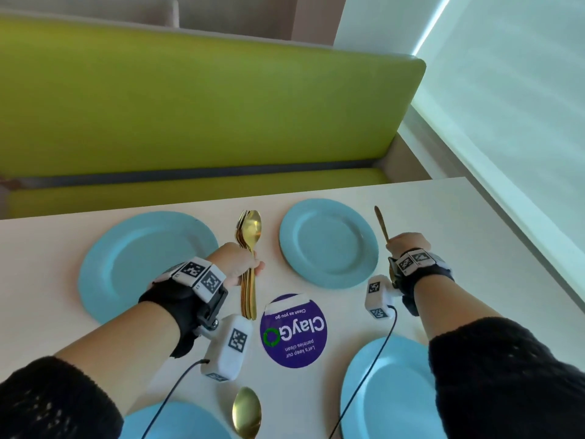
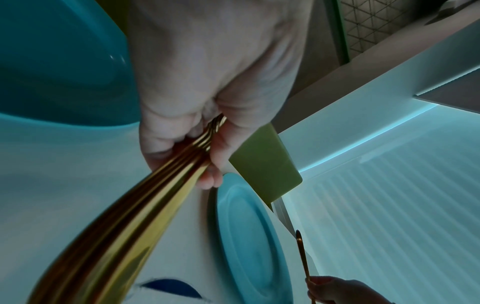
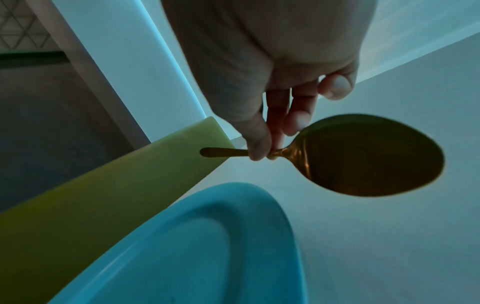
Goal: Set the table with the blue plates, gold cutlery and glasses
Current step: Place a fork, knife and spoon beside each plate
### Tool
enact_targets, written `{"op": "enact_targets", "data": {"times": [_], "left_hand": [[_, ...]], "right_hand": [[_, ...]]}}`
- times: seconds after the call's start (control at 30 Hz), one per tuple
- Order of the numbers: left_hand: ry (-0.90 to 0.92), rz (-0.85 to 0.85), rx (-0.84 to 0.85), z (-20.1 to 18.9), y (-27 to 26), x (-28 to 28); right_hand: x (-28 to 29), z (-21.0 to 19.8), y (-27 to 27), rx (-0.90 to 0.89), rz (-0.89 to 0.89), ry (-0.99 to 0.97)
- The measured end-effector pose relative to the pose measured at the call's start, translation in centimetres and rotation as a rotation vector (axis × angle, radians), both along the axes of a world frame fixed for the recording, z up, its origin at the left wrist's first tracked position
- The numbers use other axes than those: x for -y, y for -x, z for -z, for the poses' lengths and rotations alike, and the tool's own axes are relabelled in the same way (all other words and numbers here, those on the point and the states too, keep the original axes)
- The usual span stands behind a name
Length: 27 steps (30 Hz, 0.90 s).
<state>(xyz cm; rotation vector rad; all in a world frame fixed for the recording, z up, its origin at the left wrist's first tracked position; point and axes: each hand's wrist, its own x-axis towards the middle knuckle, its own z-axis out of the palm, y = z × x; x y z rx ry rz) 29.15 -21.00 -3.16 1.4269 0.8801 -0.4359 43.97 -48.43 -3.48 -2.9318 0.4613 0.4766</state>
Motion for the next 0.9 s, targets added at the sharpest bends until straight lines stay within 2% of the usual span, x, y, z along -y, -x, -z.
{"op": "enact_targets", "data": {"times": [0.43,0.9], "left_hand": [[-0.007,0.0,0.003,0.7,-1.9,1.0],[-0.011,-0.042,0.006,2.0,-2.1,0.8]], "right_hand": [[0.2,3.7,-2.8,-0.047,0.02,0.0],[0.0,4.6,-4.0,0.051,0.158,-0.139]]}}
